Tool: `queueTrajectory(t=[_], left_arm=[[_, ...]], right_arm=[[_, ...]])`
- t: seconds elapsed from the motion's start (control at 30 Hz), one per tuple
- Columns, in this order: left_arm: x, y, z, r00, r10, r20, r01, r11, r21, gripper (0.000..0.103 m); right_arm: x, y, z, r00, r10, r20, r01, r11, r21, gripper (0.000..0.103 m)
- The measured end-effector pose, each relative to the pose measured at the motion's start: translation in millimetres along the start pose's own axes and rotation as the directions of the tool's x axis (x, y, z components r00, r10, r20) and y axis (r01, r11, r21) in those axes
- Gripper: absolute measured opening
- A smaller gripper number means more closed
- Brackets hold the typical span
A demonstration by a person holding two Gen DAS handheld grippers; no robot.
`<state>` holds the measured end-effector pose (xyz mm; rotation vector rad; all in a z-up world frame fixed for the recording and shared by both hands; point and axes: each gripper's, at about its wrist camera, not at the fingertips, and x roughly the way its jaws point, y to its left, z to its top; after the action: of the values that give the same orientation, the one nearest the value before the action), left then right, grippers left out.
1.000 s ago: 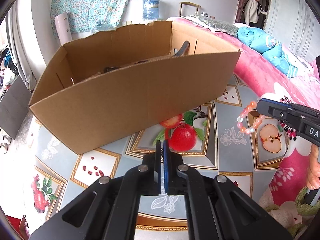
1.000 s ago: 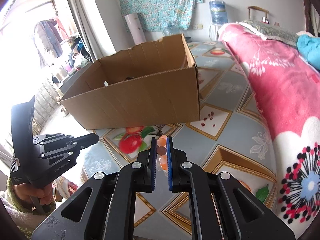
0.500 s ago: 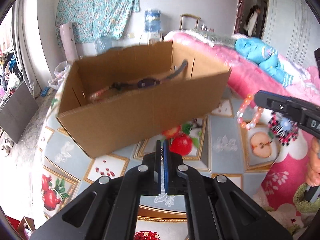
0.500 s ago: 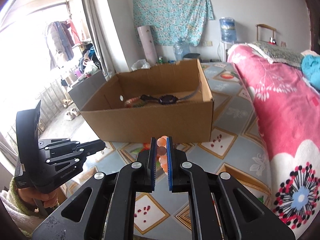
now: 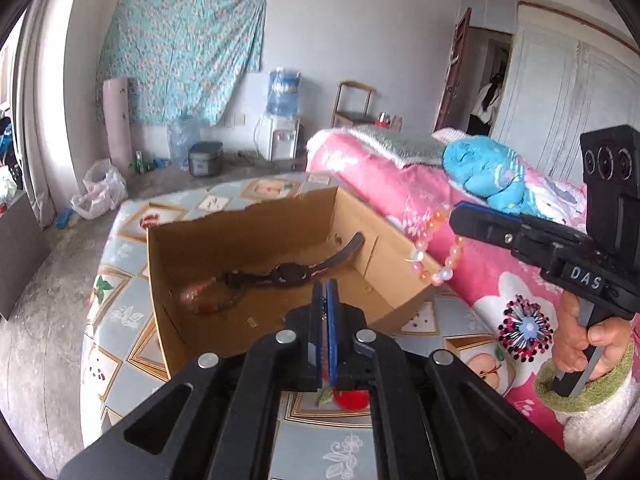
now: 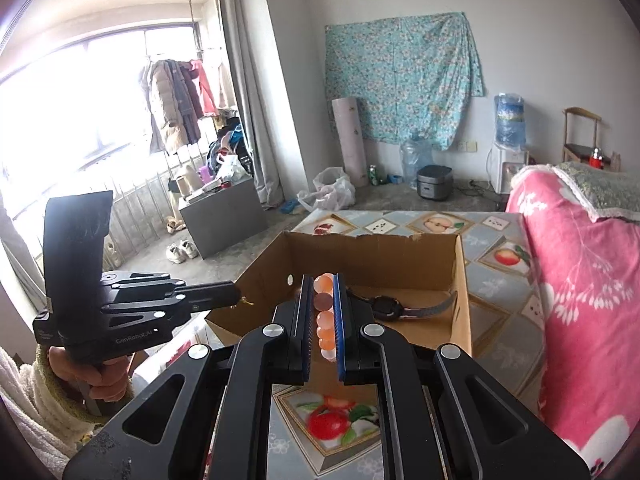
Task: Organize jewelry
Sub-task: 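Carry the bead bracelet in the right tool over the cardboard box, then lower the bracelet into the box and open the right tool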
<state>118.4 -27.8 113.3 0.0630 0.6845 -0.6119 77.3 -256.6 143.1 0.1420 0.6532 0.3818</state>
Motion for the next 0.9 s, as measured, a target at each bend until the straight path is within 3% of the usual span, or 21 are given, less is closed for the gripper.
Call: queueTrajectory(t=[0.13,0.27,0.5,0.63,0.77,0.9], left_arm=[[45,24,3,0.991,0.008,-0.130,-0.011,1.000,-0.021,0.001],[79,42,-2,0.967,0.039,-0.253,-0.045,0.999,-0.018,0.002],[87,58,-13,0.946,0.063,-0.317,-0.072,0.997,-0.016,0.004],[80,68,-15,0.949,0.071,-0.306,-0.090,0.995,-0.046,0.013],[56,78,-12,0.974,0.065,-0.216,-0.085,0.992,-0.087,0.015],[22,93,-13,0.994,0.070,-0.085,-0.084,0.983,-0.161,0.036]], right_arm=[[38,-25,5,0.996,0.050,-0.068,-0.047,0.998,0.038,0.007],[64,-46,4,0.988,0.080,-0.131,-0.070,0.995,0.077,0.007],[84,-67,7,0.971,0.141,-0.193,-0.119,0.985,0.122,0.007],[89,-73,9,0.962,0.163,-0.217,-0.133,0.980,0.149,0.007],[90,-74,12,0.950,0.183,-0.252,-0.140,0.974,0.177,0.007],[96,-72,17,0.932,0.211,-0.296,-0.154,0.967,0.203,0.007]])
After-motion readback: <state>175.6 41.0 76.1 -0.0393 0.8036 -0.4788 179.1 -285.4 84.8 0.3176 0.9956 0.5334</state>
